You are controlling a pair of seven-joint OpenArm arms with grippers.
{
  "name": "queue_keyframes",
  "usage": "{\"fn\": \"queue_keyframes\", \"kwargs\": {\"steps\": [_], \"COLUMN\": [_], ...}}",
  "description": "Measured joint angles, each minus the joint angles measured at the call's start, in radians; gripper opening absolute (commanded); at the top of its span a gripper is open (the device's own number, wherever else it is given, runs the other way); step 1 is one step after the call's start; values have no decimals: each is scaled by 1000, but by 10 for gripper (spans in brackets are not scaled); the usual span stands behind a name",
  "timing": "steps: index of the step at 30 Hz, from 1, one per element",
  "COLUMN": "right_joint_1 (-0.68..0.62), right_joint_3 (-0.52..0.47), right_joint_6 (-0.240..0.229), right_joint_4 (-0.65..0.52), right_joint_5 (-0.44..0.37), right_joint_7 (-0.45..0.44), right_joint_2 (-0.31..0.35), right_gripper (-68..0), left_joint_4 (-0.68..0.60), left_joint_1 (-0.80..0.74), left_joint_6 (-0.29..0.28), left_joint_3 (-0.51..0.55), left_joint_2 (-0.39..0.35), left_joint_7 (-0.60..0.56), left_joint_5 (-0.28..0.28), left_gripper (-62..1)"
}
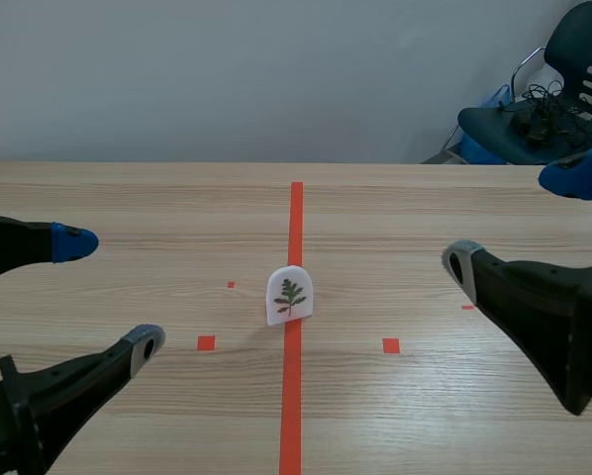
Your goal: Do the leaf sorting experiment
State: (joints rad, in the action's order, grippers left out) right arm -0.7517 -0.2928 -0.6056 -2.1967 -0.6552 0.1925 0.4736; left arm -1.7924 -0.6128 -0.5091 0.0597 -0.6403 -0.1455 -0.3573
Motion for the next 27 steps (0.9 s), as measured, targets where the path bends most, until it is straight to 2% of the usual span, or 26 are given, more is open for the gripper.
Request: {"fn": "queue_keyframes", "kwargs": {"steps": [7,10,13,24,27], "right_joint_1": [0,0,0,0,0], "right_joint_3": [0,-1,-15,-23,-23], "right_joint_6": [0,0,0,0,0], "right_joint_4": [0,0,0,0,0], "right_joint_5": [0,0,0,0,0], "right_joint_7": [0,0,0,0,0], "right_joint_2": [0,0,0,0,0], "right_gripper": [4,4,4,4,4], "left_joint_4": [145,206,278,490,548], "left_joint_1": [107,169,227,401,444], "left_joint_6": [1,3,11,31,54], "left_joint_3": [-105,-153,-189,-325,-366], "left_joint_2": [0,16,43,135,148], "left_joint_7": [-61,-64,-84,-166,-175], "left_joint_5": [3,66,73,174,175], "left_gripper": [14,14,14,14,14]}}
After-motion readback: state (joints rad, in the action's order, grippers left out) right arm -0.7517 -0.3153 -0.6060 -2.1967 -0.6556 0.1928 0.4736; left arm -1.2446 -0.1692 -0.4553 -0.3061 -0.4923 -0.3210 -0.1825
